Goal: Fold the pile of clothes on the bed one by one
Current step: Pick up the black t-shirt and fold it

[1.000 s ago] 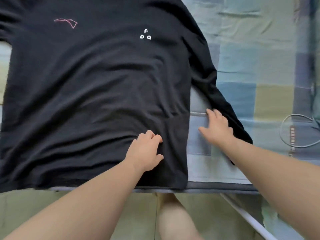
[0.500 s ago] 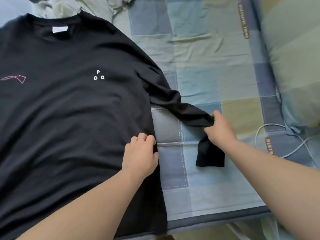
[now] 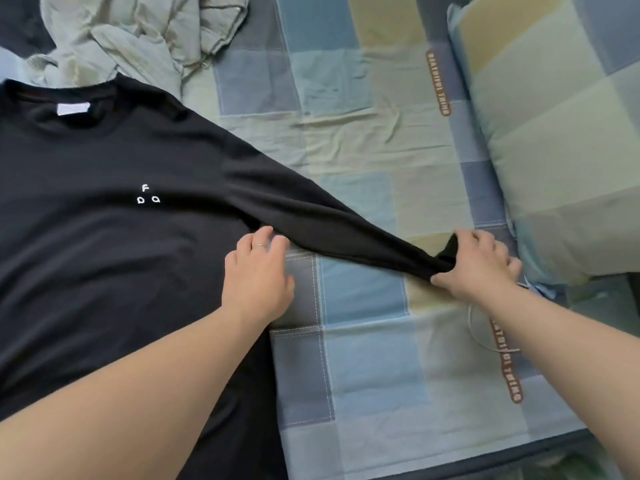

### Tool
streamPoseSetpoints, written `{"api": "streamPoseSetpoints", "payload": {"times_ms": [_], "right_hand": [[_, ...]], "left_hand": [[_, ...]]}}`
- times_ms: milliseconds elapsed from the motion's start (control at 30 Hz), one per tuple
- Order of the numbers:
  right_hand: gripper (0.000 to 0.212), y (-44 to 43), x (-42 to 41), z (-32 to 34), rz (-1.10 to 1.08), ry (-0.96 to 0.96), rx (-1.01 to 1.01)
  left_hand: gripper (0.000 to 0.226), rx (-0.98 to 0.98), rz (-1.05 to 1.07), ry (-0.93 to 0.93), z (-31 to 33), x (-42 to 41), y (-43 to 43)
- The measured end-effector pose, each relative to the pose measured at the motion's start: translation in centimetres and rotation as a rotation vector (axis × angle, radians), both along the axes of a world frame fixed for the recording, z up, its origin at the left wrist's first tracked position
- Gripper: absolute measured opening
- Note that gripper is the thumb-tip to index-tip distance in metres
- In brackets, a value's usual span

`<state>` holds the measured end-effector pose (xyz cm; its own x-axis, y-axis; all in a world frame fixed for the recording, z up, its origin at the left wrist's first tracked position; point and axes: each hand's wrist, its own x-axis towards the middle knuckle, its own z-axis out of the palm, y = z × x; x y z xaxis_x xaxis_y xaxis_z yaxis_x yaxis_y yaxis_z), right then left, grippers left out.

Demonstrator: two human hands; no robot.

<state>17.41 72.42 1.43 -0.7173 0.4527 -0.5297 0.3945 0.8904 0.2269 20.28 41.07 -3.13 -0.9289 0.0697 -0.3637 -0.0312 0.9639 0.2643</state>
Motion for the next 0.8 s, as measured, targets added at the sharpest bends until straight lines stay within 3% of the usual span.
{"api": "streamPoseSetpoints", "payload": {"times_ms": [100, 167, 267, 367, 433, 533, 600, 700, 800], "right_hand": [[0.085, -0.4, -0.7, -2.2, 0.133, 0.105, -0.204], [0.082, -1.2, -0.9, -3.6, 0.215, 0.03, -0.299], [0.062, -2.3, -0.7, -5.9, 0.327, -0.021, -0.27], [0.022, -1.8, -1.7, -6.3, 0.304, 0.223, -0.277], [0.018, -0.4, -3.3, -5.8, 0.122, 0.318, -0.417], [0.013, 2.4, -6.6, -3.7, -0.092, 0.437, -0.598], [0.01, 4.2, -8.8, -2.8, -0.107, 0.47, -0.57], [0.002, 5.5, -10.9, -2.7, -0.097, 0.371, -0.438], [0.05, 4.7, -10.7, -3.3, -0.155, 0.233, -0.275]], "left_hand": [[0.062, -0.031, 0.056, -0.044, -1.4, -1.9, 0.2], [0.075, -0.076, 0.11, -0.085, -2.2, -2.9, 0.1], [0.088, -0.051, 0.316, -0.085, -2.8, -3.6, 0.1], [0.061, 0.009, 0.483, -0.024, -3.2, -3.8, 0.1], [0.038, 0.042, 0.534, -0.057, -3.3, -3.8, -0.1], [0.024, 0.094, 0.459, -0.113, -3.0, -3.8, -0.2], [0.019, 0.093, 0.378, -0.161, -2.7, -3.8, 0.1], [0.014, 0.021, 0.335, -0.286, -2.1, -4.3, 0.3], [0.006, -0.053, 0.299, -0.332, -1.6, -5.1, 0.2]]}}
